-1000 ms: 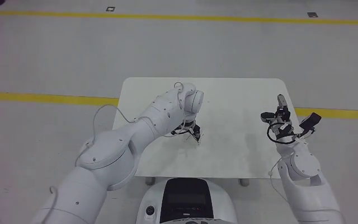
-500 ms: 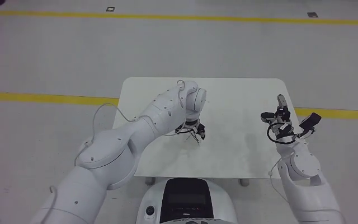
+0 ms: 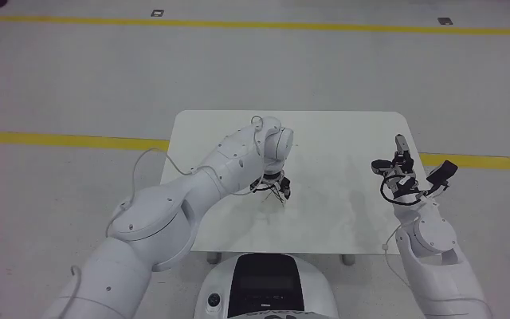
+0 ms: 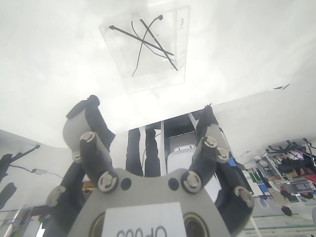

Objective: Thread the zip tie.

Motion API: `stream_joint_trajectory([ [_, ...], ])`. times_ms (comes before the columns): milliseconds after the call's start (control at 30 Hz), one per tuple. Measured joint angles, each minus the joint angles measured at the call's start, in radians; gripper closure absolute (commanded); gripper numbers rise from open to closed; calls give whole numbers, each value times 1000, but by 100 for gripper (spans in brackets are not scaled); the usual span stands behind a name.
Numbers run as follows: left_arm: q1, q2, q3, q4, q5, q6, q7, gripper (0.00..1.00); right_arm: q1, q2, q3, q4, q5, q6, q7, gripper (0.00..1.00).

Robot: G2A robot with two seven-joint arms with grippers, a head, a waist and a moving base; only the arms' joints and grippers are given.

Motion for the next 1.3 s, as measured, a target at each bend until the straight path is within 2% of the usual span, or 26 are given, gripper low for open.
stream_joint_trajectory([
  [133, 6, 1, -4, -3, 3, 0, 6, 72, 0, 0, 0, 0, 0, 0, 0, 0],
  [367, 27, -1, -7, -6, -3, 0, 21, 74, 0, 0, 0, 0, 0, 0, 0, 0],
  [567, 37, -7, -8, 8, -4, 0, 47, 77, 0, 0, 0, 0, 0, 0, 0, 0],
  [667, 43, -12, -6, 22, 2, 0, 63, 82, 0, 0, 0, 0, 0, 0, 0, 0],
  [833, 54, -21, -12, 40, 0, 0, 107, 84, 0, 0, 0, 0, 0, 0, 0, 0],
  [1100, 63, -36, -11, 72, 7, -1, 140, 100, 0, 0, 0, 0, 0, 0, 0, 0],
  [1300, 68, -49, -8, 104, 2, -15, 144, 100, 0, 0, 0, 0, 0, 0, 0, 0],
])
